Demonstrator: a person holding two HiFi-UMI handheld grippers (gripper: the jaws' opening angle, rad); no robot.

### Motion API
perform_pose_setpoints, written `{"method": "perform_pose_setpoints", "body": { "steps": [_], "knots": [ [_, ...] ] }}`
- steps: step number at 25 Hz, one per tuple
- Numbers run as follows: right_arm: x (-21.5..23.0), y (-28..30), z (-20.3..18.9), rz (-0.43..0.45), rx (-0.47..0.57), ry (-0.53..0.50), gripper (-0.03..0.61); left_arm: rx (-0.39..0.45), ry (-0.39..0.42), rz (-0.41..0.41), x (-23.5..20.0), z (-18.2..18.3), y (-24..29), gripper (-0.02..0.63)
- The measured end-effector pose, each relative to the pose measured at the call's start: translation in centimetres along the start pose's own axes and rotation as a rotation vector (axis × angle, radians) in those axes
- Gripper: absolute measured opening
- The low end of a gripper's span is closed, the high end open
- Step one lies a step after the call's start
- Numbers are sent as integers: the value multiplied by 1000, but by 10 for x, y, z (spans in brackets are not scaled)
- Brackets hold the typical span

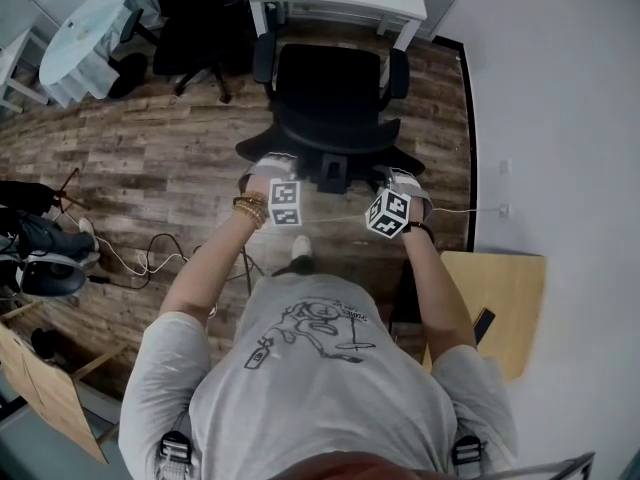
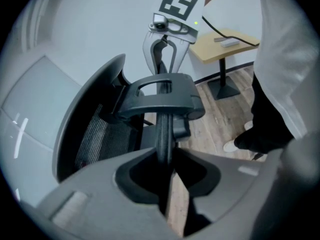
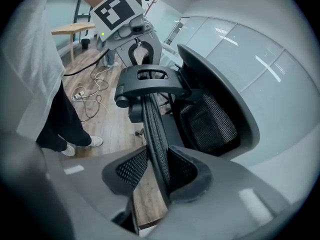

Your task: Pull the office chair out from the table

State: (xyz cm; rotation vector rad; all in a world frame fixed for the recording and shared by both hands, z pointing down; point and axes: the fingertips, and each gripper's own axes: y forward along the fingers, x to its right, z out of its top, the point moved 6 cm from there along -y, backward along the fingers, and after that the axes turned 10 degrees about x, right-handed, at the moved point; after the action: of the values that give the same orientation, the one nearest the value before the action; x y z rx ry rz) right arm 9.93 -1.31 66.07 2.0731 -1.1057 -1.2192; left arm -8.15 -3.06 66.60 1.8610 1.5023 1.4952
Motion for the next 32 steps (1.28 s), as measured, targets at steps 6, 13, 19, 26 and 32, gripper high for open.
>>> {"method": "perform_pose_setpoints", "body": {
  "steps": [6, 13, 19, 26, 32],
  "knots": [
    [-36, -23, -8, 3, 14, -18, 129, -2, 2, 9, 40, 17, -12, 97],
    [-75, -51, -10, 3, 14, -20, 129, -7, -9, 15, 82, 38, -29, 98],
    [-113, -77, -13, 10, 15, -22, 129, -9, -18, 11, 122, 56, -46, 98],
    [-150, -104, -12, 5, 25, -32, 129, -5, -14, 13, 160, 71, -66, 98],
    [-181, -119, -13, 6, 31, -35, 129, 0, -10, 15, 191, 80, -78, 98]
  ]
}}
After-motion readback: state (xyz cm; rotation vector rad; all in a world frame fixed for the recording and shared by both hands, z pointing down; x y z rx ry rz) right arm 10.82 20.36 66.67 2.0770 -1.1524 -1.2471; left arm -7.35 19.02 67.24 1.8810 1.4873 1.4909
